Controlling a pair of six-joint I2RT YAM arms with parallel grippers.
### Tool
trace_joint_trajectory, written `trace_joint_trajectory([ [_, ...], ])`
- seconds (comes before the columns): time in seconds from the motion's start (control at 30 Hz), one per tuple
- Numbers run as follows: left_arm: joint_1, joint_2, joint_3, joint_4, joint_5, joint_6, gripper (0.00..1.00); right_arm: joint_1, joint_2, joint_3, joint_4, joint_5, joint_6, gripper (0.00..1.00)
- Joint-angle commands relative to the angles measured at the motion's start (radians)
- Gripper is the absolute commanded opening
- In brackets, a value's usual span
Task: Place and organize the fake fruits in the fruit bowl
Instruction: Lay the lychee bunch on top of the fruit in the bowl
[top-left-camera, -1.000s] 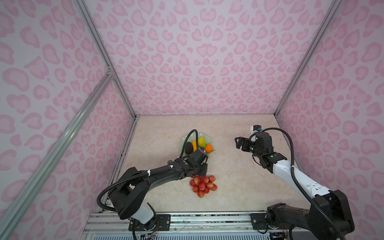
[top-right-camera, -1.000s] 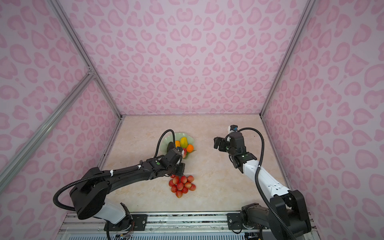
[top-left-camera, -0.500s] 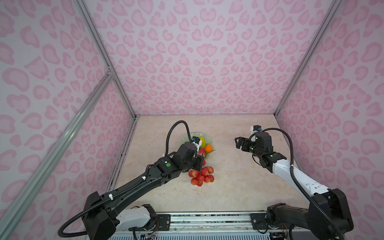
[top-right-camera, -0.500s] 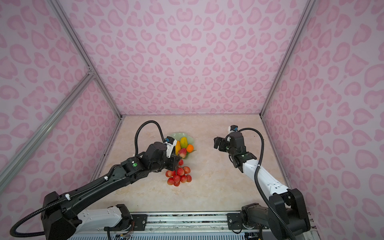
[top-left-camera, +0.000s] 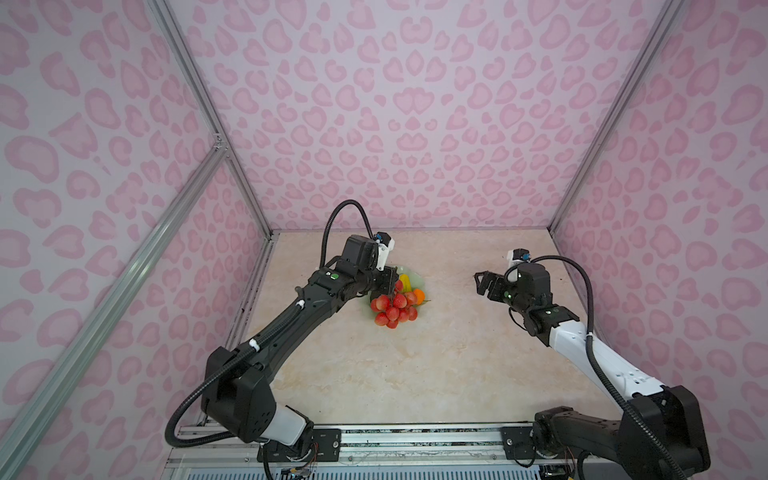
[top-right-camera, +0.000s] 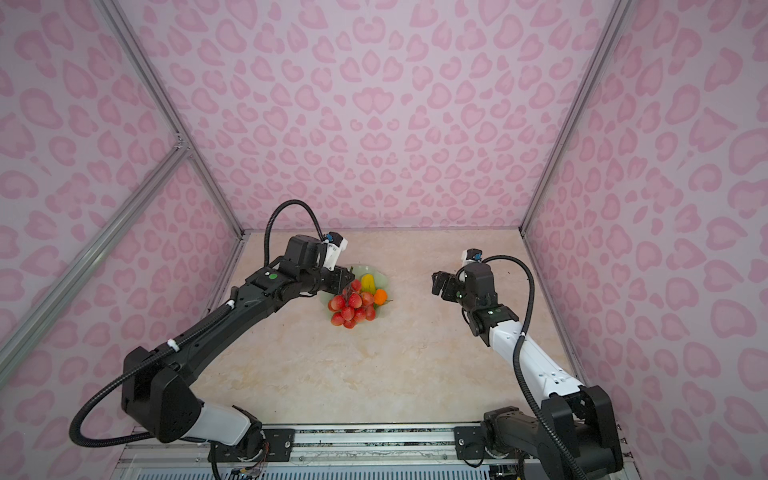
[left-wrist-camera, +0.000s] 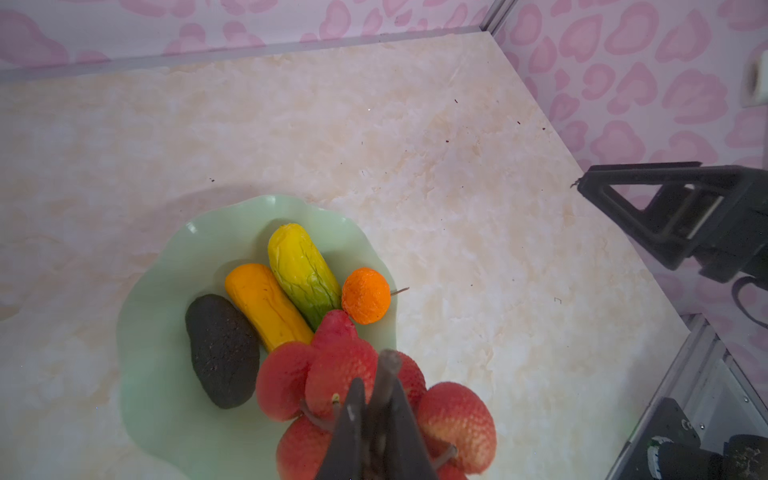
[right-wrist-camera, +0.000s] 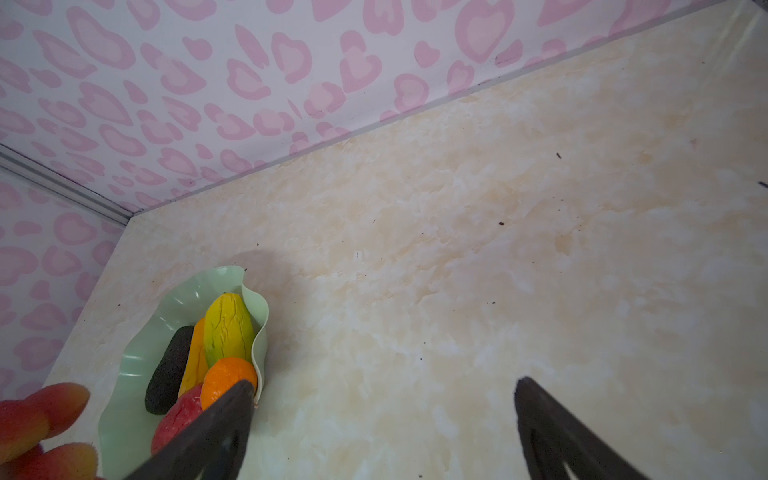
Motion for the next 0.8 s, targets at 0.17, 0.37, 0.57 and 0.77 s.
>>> trace_joint_trajectory([
  [0.17, 0.068, 0.231, 0.106, 0.051, 0.013, 0.019, 0.04, -0.023, 0.015, 0.019, 0.007, -0.022, 0.006, 0.97],
  [0.37, 0.067, 0.278, 0.139, 0.075, -0.041, 0.007, 0.3, -0.037, 0.038, 0.06, -0.038, -0.027, -0.011, 0.97],
  [0.57, 0.068, 0.215, 0.121, 0.125, -0.122, 0.002, 0.97, -0.052, 0.045, 0.057, -0.034, -0.023, -0.014, 0.98],
  [0.77, 0.067, -0.036, -0.036, 0.325, -0.26, 0.025, 0.97, -0.068, 0.017, 0.072, -0.091, 0.076, -0.08, 0.98],
])
